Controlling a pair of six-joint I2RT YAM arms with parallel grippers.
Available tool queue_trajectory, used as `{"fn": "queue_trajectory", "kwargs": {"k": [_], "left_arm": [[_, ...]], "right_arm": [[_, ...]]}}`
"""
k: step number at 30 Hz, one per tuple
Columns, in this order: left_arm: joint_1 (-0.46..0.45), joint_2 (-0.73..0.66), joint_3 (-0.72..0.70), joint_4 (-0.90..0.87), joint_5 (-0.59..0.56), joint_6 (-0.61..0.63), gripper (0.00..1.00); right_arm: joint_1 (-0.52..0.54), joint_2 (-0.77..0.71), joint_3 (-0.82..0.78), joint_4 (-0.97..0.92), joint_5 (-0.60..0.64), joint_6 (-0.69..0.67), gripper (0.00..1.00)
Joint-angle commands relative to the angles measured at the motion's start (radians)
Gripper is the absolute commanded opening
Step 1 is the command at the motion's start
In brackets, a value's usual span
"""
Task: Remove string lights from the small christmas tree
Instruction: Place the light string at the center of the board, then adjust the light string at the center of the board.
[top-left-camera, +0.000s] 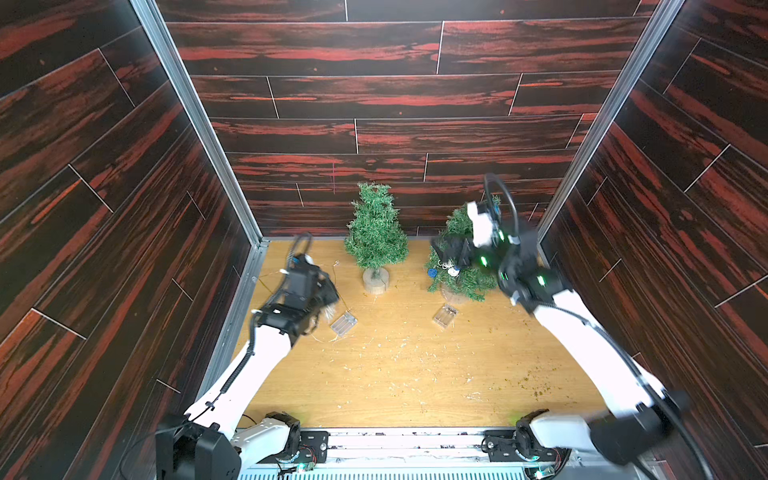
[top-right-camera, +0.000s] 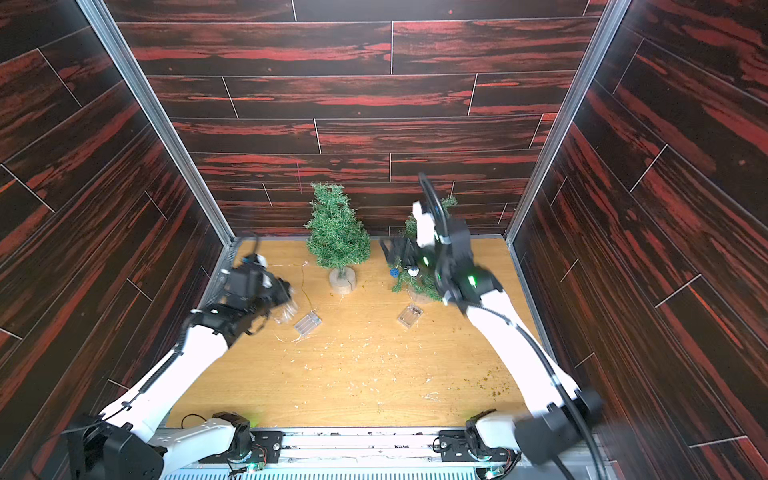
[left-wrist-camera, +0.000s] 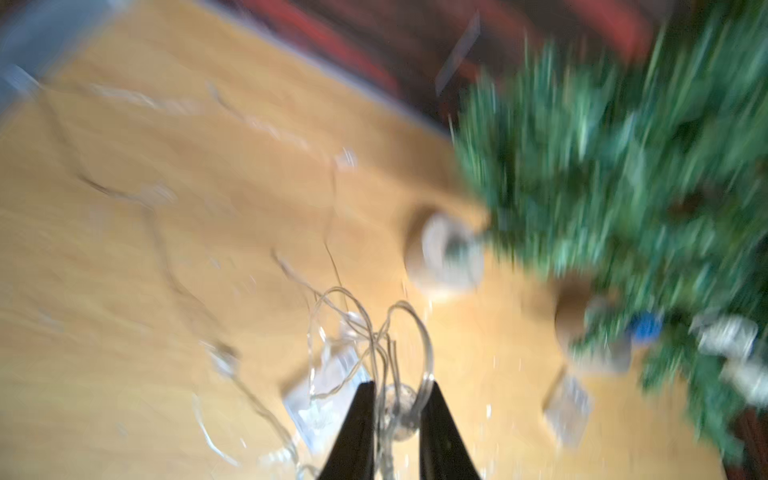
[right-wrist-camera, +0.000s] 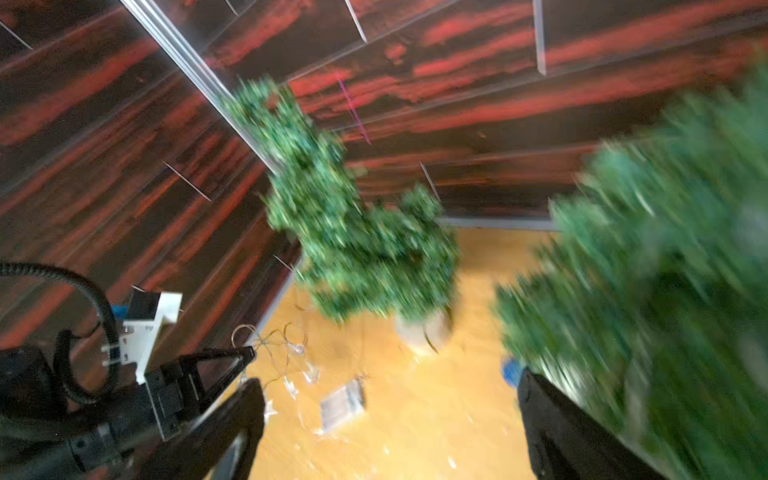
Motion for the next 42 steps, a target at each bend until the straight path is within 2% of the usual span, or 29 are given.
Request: {"fn": "queue_trajectory", "kwargs": {"k": [1,6,12,13,16,19,22,25,28,35,38,42], "left_arm": [[-0.064,0.042,-0.018,0.028,-0.028,-0.026,0.00],[-0.101,0.158,0.015,0.041,-0.073,0.021,0.00],[-0.140,0.222,0.024,0.064,-0.058,0.010,0.03],[-0.141,0.221,0.010,0.067,-0.063,0.012,0.06],[-0.139,0.223,-0.039,0.055,-0.134,0.053,0.27],[-0.126,0.234,-0.029,-0.063,-0.247,0.068,0.39],[-0.049,0.213,-0.004,-0.133,-0.266,0.080,0.44],[0.068,0.190,0.019,-0.111,-0.217,0.084,0.52],[0.168,0.214,0.065,-0.077,-0.206,0.096,0.55],[0.405,0.462,0.208,0.028,-0.176,0.044,0.52],[0.451,0.558,0.256,0.063,-0.171,0.010,0.51],[0.516,0.688,0.323,0.023,-0.106,-0.045,0.51]], "right_arm": [[0.003,-0.124,-0.145,0.042,0.024,-0.001,0.99],[0.006,-0.200,-0.292,-0.001,-0.073,0.005,0.99],[0.008,-0.209,-0.363,0.014,-0.072,0.021,0.99],[0.008,-0.207,-0.369,0.017,-0.068,0.020,0.99],[0.008,-0.209,-0.402,0.043,-0.062,0.011,0.99],[0.007,-0.205,-0.405,0.030,-0.066,0.011,0.99],[0.008,-0.202,-0.421,0.047,-0.068,0.012,0.99],[0.008,-0.198,-0.444,0.077,-0.076,0.013,0.99],[0.008,-0.195,-0.452,0.080,-0.073,0.016,0.99],[0.008,-0.195,-0.445,0.080,-0.021,-0.002,0.99],[0.008,-0.189,-0.454,0.096,-0.013,0.009,0.99],[0.008,-0.170,-0.451,0.084,-0.010,0.005,0.99]]}}
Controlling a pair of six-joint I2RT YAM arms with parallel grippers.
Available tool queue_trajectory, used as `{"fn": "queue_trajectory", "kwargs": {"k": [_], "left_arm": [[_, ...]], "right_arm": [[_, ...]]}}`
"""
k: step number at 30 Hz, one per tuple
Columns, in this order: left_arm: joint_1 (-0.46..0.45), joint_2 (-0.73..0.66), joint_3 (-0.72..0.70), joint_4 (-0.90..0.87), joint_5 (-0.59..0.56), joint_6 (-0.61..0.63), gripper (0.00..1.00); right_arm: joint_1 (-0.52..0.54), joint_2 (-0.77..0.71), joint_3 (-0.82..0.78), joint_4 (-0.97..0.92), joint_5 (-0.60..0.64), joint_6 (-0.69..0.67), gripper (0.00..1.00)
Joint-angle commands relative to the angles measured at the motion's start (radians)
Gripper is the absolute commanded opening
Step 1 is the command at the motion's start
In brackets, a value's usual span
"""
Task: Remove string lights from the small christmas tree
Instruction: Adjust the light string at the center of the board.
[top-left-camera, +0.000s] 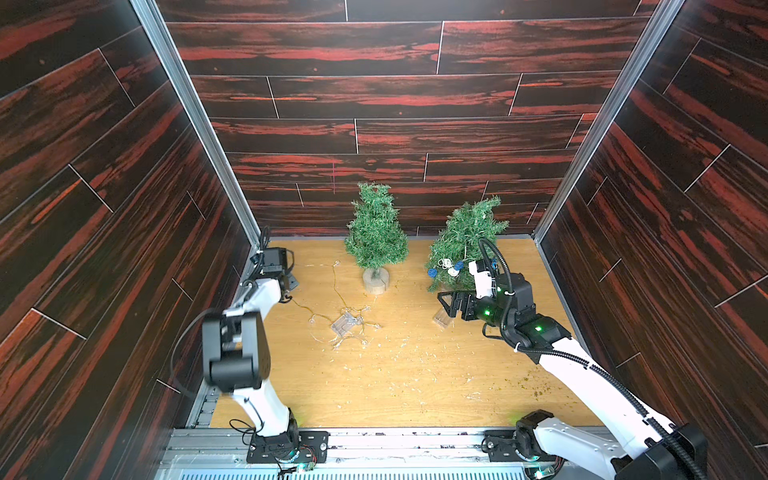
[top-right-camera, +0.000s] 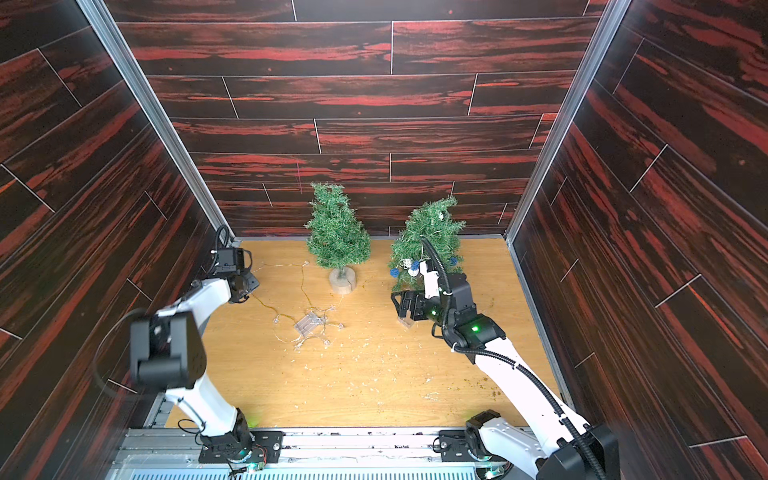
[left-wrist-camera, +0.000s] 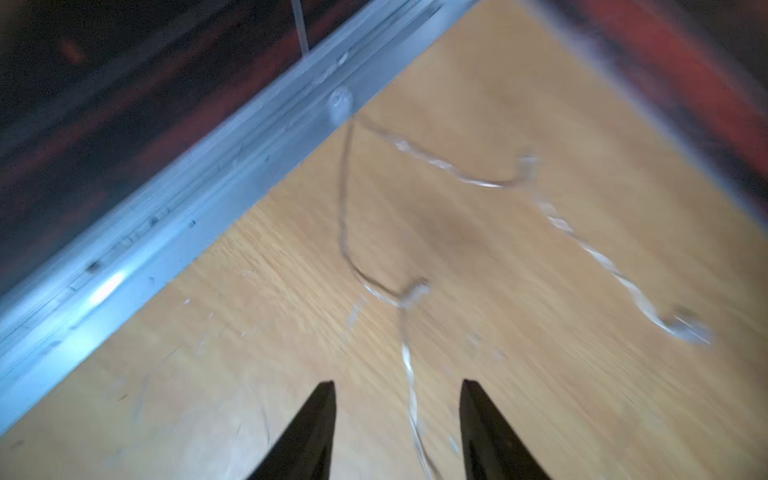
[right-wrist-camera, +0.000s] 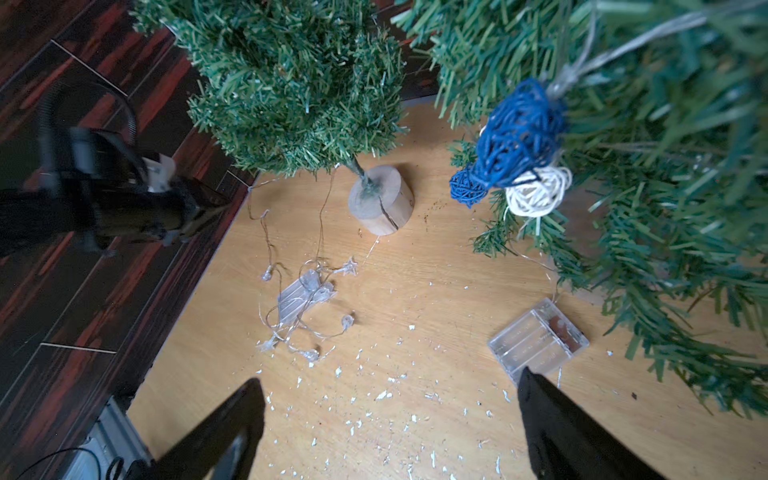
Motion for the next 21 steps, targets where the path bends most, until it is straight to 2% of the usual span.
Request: {"fn": "queue_trajectory", "kwargs": {"k": [1,4,17,19,21], "left_arm": [[0.046,0.061,0.032,-0.007,0.055,-0.082,0.50],[0.078,0.104,0.032,0.023,0.065,-0.102,0.50],[0.121,0.283,0.214,-0.021,0.083,-0.056,0.51],[0.124,0.317,0.262,-0.063,0.104,-0.046,0.49],[0.123,0.334,0.286,-0.077,0.134,-0.037,0.42]], "right_arm": [[0.006,0.020,-0.008,0.004,0.015,-0.005,0.99],[0.006,0.025,-0.017,0.016,0.017,-0.010,0.99],[0.006,0.079,-0.001,0.031,0.008,0.004,0.99],[0.006,0.084,0.002,0.029,0.010,0.001,0.99],[0.006,0.089,0.008,0.026,0.021,-0.004,0.99]]}}
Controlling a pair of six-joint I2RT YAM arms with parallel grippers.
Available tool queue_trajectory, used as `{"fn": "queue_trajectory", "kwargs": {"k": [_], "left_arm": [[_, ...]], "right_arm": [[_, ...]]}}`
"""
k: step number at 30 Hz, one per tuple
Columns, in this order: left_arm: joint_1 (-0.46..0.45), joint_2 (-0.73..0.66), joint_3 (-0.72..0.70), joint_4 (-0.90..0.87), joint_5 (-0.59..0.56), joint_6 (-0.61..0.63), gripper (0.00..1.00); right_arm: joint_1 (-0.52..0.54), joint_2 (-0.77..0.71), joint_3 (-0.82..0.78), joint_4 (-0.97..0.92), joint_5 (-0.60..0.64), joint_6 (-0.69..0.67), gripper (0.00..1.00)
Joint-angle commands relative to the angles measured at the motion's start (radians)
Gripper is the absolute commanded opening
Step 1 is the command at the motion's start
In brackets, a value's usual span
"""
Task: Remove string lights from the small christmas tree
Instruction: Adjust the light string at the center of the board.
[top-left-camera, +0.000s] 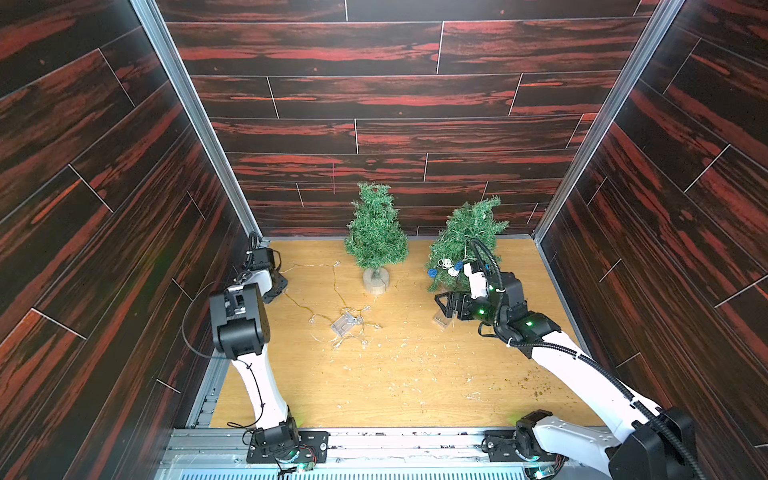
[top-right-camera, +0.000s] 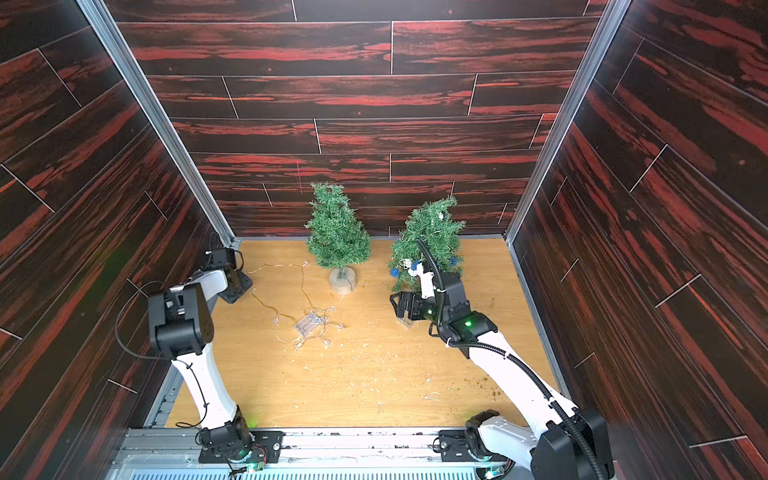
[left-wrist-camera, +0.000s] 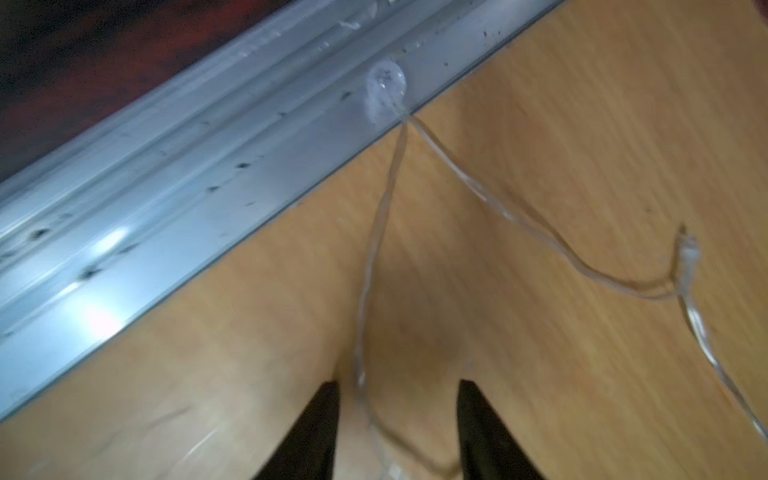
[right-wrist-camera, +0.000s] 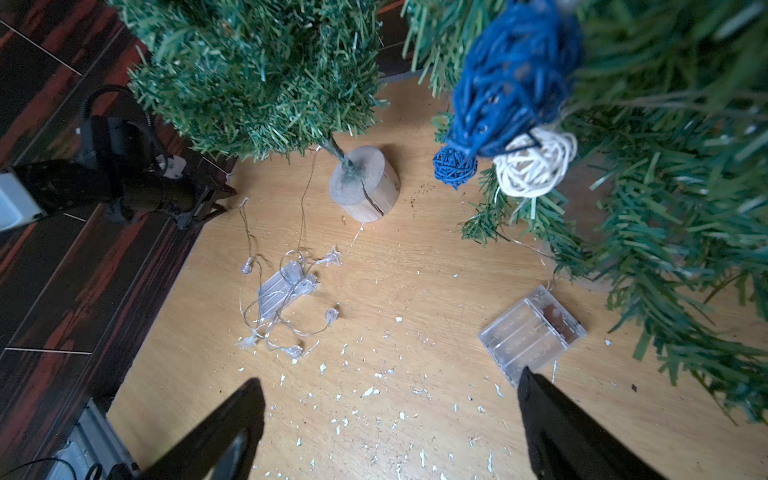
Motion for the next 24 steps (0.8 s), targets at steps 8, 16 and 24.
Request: {"fn": "queue_trajectory", "kwargs": {"k": [8,16,24], "left_arm": [[-0.011,0.013,-0.001,-0.063,0.203,-0.065,0.16],[-0.146,-0.052,-0.129,0.002,0.238,-0.095,0.15],[-0.336,-0.104,-0.289,0.170,0.282,-0.248,0.15]], "right_arm": [[0.005,0.044,0.040,0.015,0.022,-0.023,0.99],[0.006,0.043,0.032,0.008,0.019,-0.035,0.99],[0.005,0.013,0.011,0.002,0.027,-0.035,0.99]]}}
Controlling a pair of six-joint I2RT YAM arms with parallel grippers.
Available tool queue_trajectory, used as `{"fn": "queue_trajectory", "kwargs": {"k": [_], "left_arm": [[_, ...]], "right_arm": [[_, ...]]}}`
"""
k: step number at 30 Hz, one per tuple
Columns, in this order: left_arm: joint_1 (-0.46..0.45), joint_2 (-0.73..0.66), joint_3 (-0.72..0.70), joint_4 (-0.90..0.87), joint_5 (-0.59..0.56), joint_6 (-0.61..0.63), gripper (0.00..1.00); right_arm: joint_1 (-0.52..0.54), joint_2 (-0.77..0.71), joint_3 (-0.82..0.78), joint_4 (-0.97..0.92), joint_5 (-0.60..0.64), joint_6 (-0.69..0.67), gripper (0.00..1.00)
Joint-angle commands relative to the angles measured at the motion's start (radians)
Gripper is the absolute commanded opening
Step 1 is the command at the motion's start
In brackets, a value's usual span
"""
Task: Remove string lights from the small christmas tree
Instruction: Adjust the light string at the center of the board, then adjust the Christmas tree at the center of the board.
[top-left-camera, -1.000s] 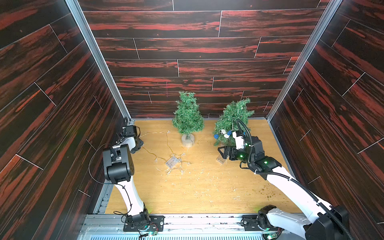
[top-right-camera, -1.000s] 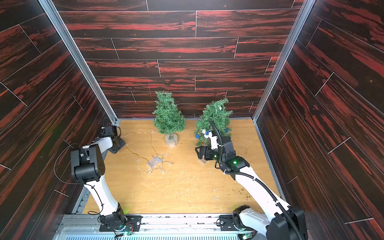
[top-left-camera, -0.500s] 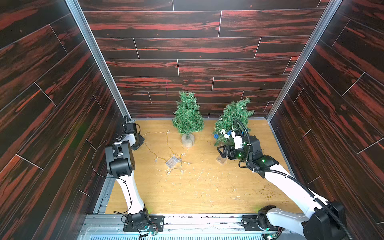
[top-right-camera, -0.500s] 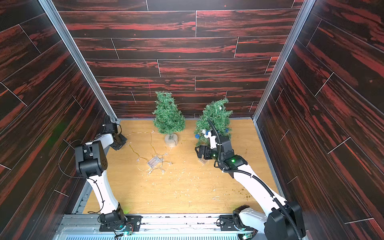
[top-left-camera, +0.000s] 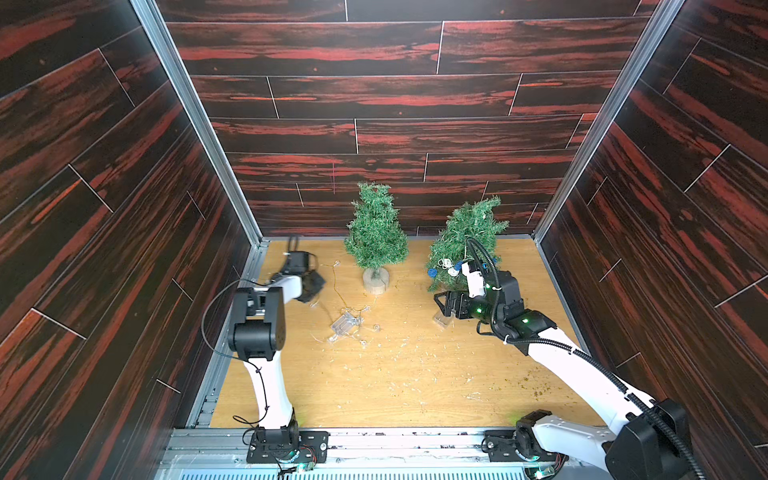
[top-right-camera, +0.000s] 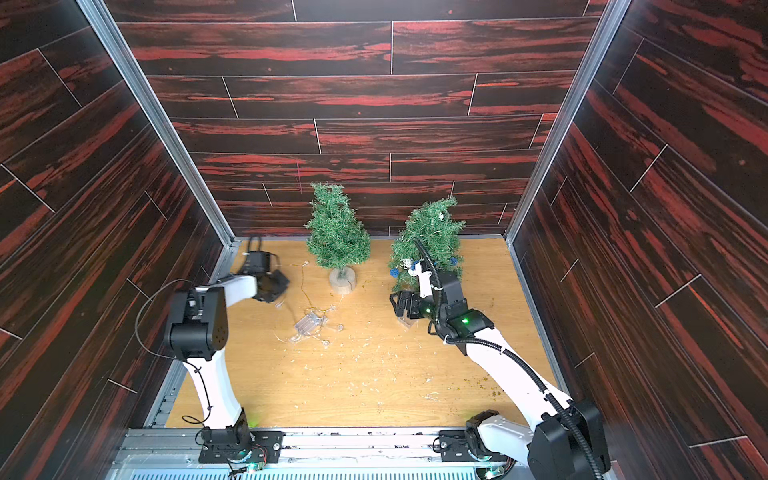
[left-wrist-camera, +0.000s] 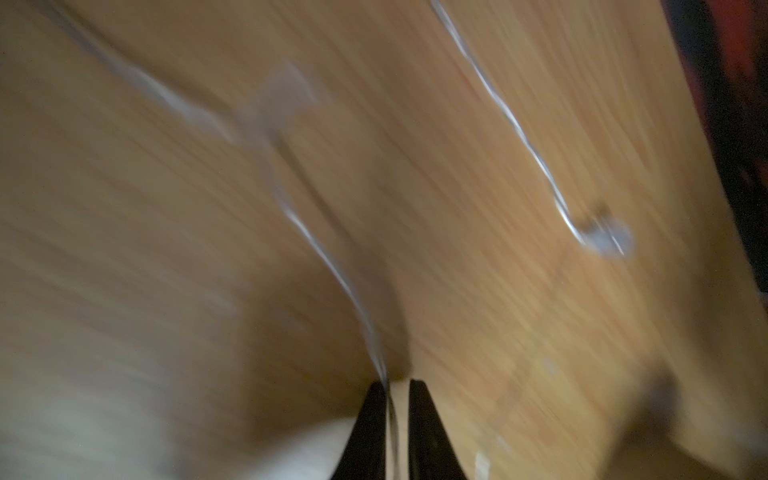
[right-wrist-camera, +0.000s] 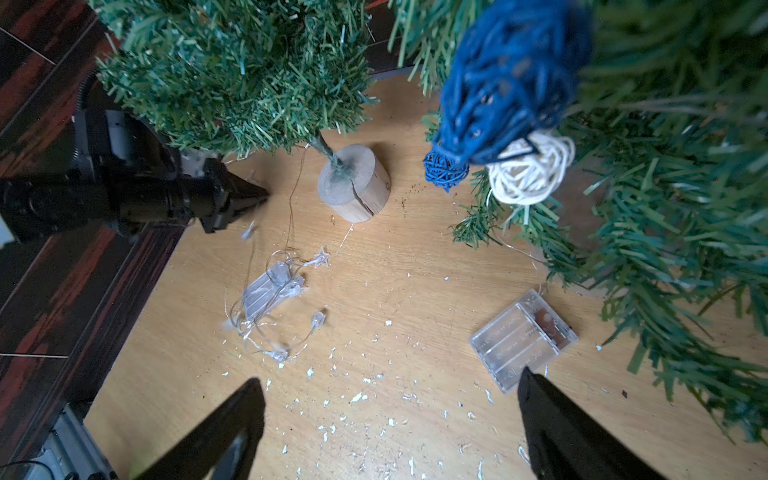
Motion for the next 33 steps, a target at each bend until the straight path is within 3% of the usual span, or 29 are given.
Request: {"fn": "queue_trajectory", "kwargs": {"k": [1,8,12,20,24,28,33], "left_arm": [[-0.072,-0.020,-0.099,0.012,0.036,-0.113,0.15],[-0.215,-0.133,-0.246,0.169,0.029,-0.254,0.13],[-0.261,-0.173,-0.258,0.169,0.060,-0.264,0.14],[-0.188,-0.397,-0.132,-0.187,-0.167,0.017,0.18],[-0.129,-0.377,-0.083,-0.179,-0.039,0.071,0.18],[-0.183,-0.366,-0.123,-0.069,-0.020,0.080,0.18],[-0.249,-0.374,-0.292,0.253,-0.019,0.100,0.22]], "right_arm": [[0.004,-0.020,0.002,-0.007,0.008,-0.014,0.99],[0.004,-0.028,-0.011,0.003,-0.003,-0.007,0.99],[0.004,-0.024,-0.016,0.013,-0.008,-0.003,0.99],[0.003,-0.042,-0.022,0.006,0.001,-0.015,0.99],[0.004,-0.042,-0.023,0.005,0.014,-0.014,0.99],[0.002,-0.047,-0.028,0.010,0.068,0.027,0.99],[0.002,-0.076,-0.030,0.020,0.064,0.054,0.99]]}}
